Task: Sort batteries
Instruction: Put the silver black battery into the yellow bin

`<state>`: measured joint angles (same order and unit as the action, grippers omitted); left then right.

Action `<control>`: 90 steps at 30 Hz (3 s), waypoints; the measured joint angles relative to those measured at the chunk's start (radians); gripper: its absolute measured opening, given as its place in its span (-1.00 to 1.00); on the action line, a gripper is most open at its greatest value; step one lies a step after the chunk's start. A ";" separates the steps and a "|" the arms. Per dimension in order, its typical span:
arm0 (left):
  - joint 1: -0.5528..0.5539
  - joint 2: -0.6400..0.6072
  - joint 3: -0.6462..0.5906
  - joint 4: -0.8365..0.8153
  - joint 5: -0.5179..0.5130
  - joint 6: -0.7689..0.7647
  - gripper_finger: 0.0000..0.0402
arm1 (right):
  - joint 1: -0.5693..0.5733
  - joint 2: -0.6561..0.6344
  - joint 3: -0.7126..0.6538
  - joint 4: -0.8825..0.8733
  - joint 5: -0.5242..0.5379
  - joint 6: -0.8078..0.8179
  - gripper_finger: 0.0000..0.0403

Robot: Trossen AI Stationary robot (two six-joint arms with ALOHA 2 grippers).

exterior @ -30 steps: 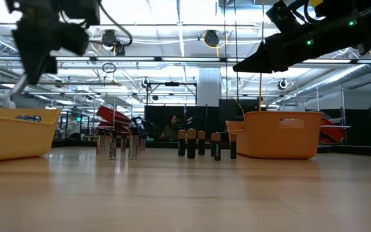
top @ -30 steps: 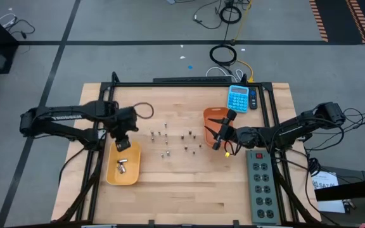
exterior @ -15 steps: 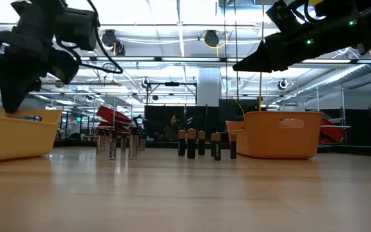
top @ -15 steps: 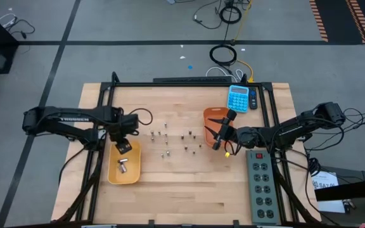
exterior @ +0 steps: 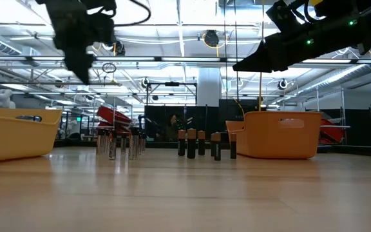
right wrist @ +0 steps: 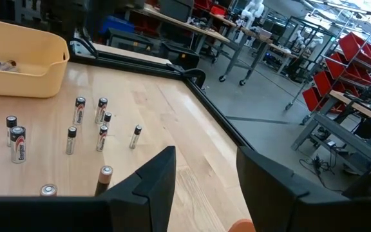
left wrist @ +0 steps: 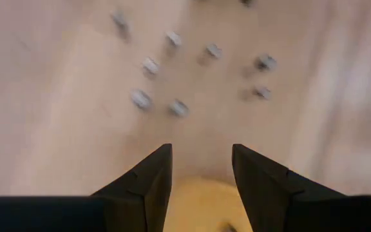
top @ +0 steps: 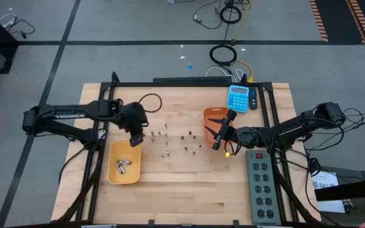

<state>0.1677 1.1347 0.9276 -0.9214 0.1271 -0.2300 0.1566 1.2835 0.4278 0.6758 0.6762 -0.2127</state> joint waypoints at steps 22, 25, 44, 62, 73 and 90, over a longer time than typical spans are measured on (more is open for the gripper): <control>-0.044 0.294 0.000 0.174 -0.206 0.236 -0.15 | -0.013 0.000 0.000 -0.033 -0.001 0.011 -0.23; -0.044 0.304 0.000 0.183 -0.217 0.246 -0.15 | -0.013 0.000 0.000 -0.038 -0.001 0.011 -0.23; 0.017 0.315 -0.147 0.346 -0.180 0.265 -0.15 | -0.013 0.000 0.000 -0.037 -0.001 0.016 -0.23; 0.023 0.315 -0.217 0.452 -0.138 0.263 -0.78 | -0.013 0.000 0.000 -0.037 -0.001 0.018 -0.23; 0.023 0.285 -0.214 0.452 -0.154 0.263 -0.78 | -0.013 0.000 0.000 -0.037 -0.001 0.017 -0.23; -0.050 -0.123 -0.071 -0.079 0.228 -0.091 -0.78 | -0.013 0.000 0.000 -0.037 -0.001 0.018 -0.23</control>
<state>0.1177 1.0121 0.8570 -1.0003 0.3550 -0.3207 0.1436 1.2831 0.4278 0.6388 0.6750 -0.1951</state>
